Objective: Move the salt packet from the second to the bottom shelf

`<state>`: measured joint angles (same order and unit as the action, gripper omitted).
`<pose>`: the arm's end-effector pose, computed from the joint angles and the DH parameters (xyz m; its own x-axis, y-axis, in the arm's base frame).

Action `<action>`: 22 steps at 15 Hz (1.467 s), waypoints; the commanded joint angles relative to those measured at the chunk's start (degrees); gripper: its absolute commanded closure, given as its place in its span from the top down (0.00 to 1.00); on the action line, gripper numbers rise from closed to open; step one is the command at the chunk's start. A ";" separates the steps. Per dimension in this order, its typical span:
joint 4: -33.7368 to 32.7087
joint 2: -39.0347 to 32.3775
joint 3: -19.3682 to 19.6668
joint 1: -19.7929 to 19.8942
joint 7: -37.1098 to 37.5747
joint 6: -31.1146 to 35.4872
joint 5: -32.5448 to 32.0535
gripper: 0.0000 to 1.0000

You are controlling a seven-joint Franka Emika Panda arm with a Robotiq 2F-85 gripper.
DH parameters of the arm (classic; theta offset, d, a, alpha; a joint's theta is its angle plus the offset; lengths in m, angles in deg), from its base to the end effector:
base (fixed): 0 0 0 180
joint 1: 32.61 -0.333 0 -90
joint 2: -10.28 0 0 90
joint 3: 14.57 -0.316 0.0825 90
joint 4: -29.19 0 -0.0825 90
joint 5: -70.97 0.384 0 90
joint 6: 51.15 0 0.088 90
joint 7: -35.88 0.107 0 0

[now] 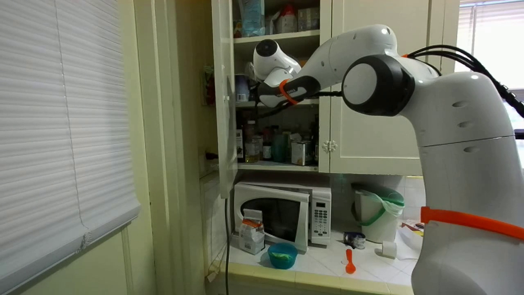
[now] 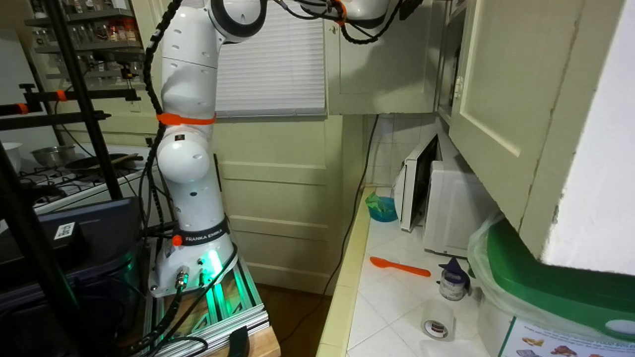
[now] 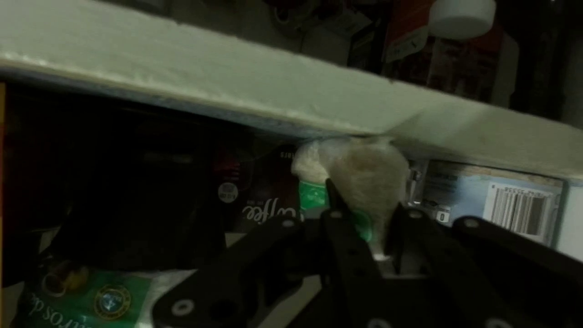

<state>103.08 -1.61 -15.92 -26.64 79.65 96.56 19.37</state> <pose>0.6578 -0.0420 0.7566 0.3194 0.0183 0.9474 -0.4558 -0.8736 0.1705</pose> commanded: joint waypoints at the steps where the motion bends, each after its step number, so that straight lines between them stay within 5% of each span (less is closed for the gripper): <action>1: 8.40 4.45 -0.61 1.68 -2.16 2.90 4.12 0.05; 3: 9.62 5.31 -0.36 1.88 -2.20 3.65 4.30 0.05; 4: 9.19 5.22 -0.18 1.89 -1.85 3.54 4.04 0.44; 6: 8.34 4.84 -0.02 1.99 -1.95 3.13 4.01 0.50; 13: 3.16 0.99 -0.09 1.89 -2.52 2.80 3.91 0.99; 21: -4.63 -5.57 -0.35 2.09 -2.59 4.88 3.94 1.00; 22: -5.10 -5.99 -0.50 2.17 -2.97 4.94 4.13 0.75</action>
<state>101.73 -4.55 -15.97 -24.88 78.32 100.25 22.07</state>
